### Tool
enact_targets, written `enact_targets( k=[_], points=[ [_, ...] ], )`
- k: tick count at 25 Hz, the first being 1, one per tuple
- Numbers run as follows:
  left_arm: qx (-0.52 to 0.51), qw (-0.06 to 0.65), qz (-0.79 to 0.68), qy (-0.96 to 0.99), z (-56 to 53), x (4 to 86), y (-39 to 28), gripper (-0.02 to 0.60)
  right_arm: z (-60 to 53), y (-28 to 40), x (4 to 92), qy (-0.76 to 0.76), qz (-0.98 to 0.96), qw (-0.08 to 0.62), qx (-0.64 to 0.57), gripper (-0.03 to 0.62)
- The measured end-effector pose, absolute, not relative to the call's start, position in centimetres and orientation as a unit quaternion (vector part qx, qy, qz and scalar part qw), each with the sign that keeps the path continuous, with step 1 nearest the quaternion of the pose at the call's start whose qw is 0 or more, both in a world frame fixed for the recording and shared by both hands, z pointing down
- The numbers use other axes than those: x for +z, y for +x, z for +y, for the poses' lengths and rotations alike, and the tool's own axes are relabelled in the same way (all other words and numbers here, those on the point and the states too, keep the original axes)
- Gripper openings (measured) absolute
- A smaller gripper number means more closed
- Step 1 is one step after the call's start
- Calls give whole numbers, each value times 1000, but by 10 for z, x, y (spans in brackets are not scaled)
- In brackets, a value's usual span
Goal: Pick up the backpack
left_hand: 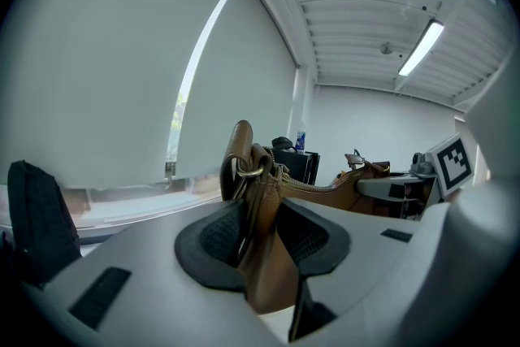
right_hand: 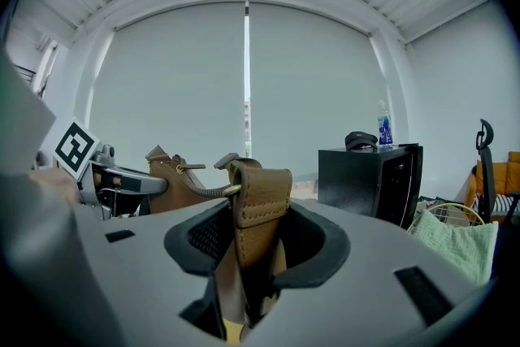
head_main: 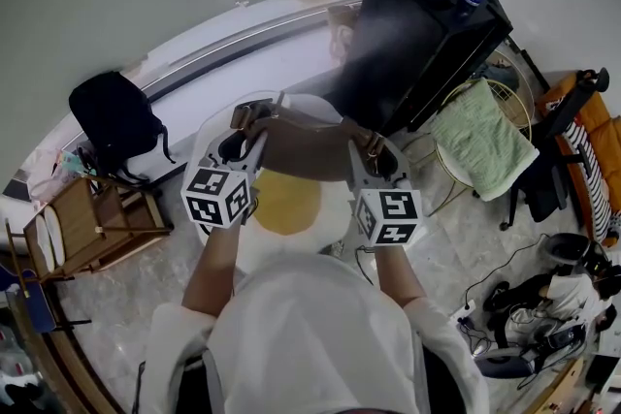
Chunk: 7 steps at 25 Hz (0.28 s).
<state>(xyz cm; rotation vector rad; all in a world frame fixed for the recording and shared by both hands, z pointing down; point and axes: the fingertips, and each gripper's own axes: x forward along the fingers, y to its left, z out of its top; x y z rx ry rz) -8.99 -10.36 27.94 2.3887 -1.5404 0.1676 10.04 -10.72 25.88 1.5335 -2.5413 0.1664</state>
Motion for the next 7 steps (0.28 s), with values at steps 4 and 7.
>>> enact_targets(
  k=[4, 7],
  points=[
    [59, 149, -535, 829, -103, 280, -90, 138, -108, 100, 259, 511, -853, 86, 58, 173],
    [59, 150, -536, 828, -103, 281, -90, 138, -108, 100, 260, 509, -854, 88, 58, 173]
  ],
)
